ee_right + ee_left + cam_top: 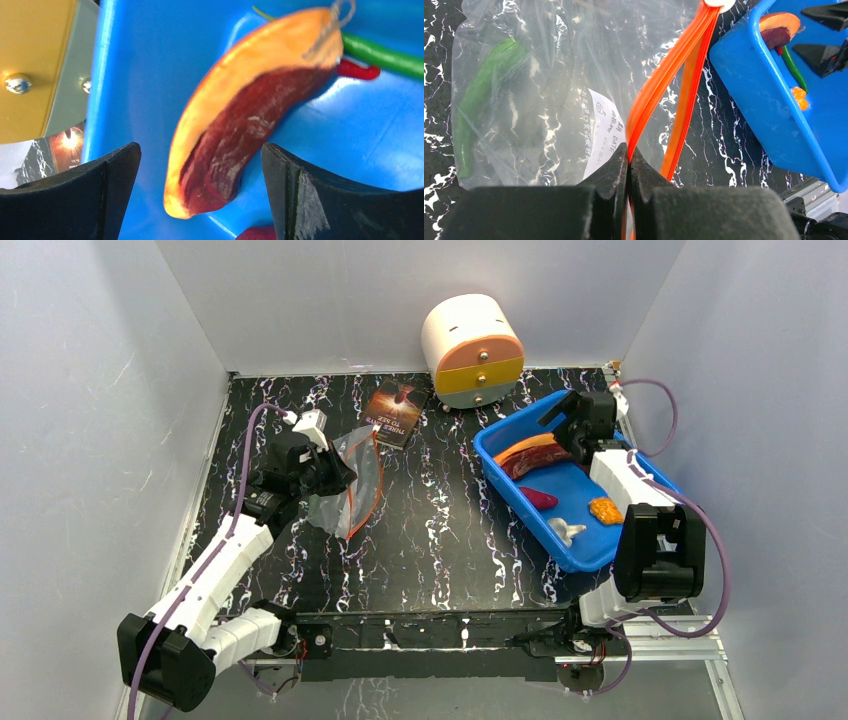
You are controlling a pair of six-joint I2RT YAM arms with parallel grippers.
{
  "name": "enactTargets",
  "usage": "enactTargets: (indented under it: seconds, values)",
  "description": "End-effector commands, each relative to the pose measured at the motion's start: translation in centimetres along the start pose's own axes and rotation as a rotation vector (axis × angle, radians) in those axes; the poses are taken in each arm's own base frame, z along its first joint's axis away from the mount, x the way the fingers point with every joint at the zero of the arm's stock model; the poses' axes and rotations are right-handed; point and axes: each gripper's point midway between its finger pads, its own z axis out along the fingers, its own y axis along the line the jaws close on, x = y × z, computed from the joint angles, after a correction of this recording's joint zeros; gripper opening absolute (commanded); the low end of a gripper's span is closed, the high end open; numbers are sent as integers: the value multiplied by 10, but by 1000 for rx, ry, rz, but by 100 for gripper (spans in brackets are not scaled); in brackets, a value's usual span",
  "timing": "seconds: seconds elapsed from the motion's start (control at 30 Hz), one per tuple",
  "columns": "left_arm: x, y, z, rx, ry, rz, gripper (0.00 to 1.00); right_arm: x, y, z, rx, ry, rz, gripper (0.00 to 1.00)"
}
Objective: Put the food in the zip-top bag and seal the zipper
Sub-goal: Pick up the fake food from the bin.
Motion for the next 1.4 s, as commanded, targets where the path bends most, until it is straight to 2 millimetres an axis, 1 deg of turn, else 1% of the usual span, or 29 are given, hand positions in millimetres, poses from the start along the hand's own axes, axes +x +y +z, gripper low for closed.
enactTargets:
  seconds: [0.0, 0.1, 0.13, 0.2, 0.23, 0.3, 0.4, 0.5, 0.6, 0.73, 0.87, 0.9, 0.97, 1.07, 1.17, 1.23, 1.37]
  values:
    - [-4, -2, -11, 6, -31, 11, 0, -33, 20, -5, -67, -150, 239, 90]
    - [-5, 1, -12, -5, -37, 19, 0, -20, 1, 5, 18, -121, 319, 90]
    - [-4, 2, -12, -7, -36, 21, 0, -18, -3, 7, 41, -116, 344, 96]
    - [-4, 2, -12, -8, -36, 22, 0, -14, -12, 8, 90, -118, 379, 98]
    - [-3, 3, -11, -9, -34, 23, 0, -15, -14, 9, 100, -127, 388, 98]
    - [-2, 3, -11, -11, -31, 26, 0, -18, -13, 11, 93, -141, 417, 98]
    - [-1, 5, -10, -18, -31, 31, 0, -14, -22, 15, 183, -121, 466, 98]
    - [-3, 6, -12, -22, -41, 37, 0, -12, -26, 21, 239, -107, 489, 98]
    - [-5, 6, -14, -26, -53, 44, 0, -7, -27, 28, 246, -92, 524, 98]
    - [-6, 10, -17, -41, -58, 57, 0, -6, -21, 41, 216, -87, 533, 98]
    - [-4, 13, -18, -54, -60, 61, 0, 5, -30, 48, 293, -56, 556, 98]
    - [-4, 13, -18, -54, -62, 62, 0, 5, -30, 49, 296, -57, 560, 98]
    - [-5, 13, -18, -52, -65, 62, 0, 16, -39, 56, 336, -39, 568, 98]
    - [-4, 13, -17, -53, -64, 65, 0, 20, -42, 63, 341, -35, 571, 98]
    - [-4, 14, -17, -59, -63, 70, 0, 19, -42, 67, 335, -41, 562, 98]
    - [-5, 14, -17, -58, -66, 69, 0, 17, -41, 69, 322, -50, 547, 96]
    - [-4, 15, -16, -60, -65, 68, 0, 8, -31, 69, 248, -76, 498, 87]
